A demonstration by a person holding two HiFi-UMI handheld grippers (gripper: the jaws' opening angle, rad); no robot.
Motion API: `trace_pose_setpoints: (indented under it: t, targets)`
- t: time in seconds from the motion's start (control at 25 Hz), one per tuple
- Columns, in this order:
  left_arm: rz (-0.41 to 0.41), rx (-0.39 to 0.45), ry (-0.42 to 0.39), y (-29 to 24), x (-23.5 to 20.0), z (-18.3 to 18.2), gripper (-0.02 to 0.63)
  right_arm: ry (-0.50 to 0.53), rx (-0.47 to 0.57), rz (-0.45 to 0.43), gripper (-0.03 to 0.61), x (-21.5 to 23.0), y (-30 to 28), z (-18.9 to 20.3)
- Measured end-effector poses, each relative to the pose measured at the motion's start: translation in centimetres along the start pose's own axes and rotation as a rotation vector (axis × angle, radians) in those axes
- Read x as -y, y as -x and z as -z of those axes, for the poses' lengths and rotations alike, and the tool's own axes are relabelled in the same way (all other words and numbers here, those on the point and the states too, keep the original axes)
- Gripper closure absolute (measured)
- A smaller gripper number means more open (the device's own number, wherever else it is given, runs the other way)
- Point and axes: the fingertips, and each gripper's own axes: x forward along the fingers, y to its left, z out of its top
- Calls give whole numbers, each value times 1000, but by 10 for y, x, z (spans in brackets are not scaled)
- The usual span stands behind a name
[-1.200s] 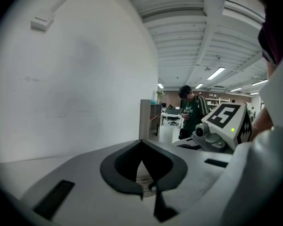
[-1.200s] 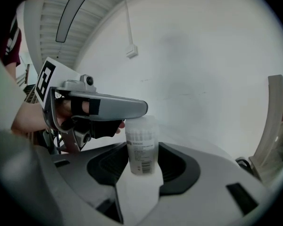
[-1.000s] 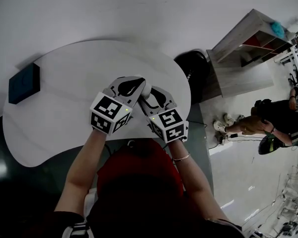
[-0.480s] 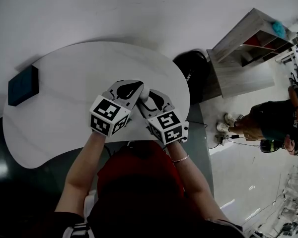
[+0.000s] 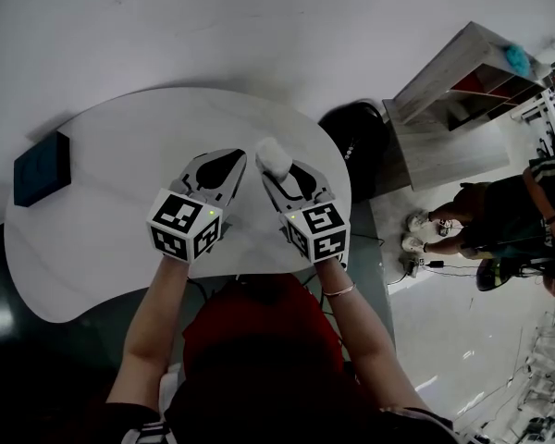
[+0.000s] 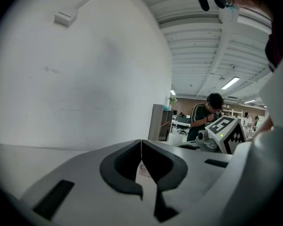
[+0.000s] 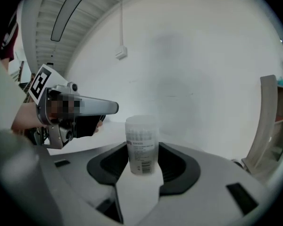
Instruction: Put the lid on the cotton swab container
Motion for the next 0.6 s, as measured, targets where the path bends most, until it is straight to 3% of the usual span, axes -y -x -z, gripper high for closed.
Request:
trace_pose_setpoints:
  t: [0.6]
  targets:
    - [-92,-54,74,-14,-30,29,589,28,-26,44,373,41,-45,-5]
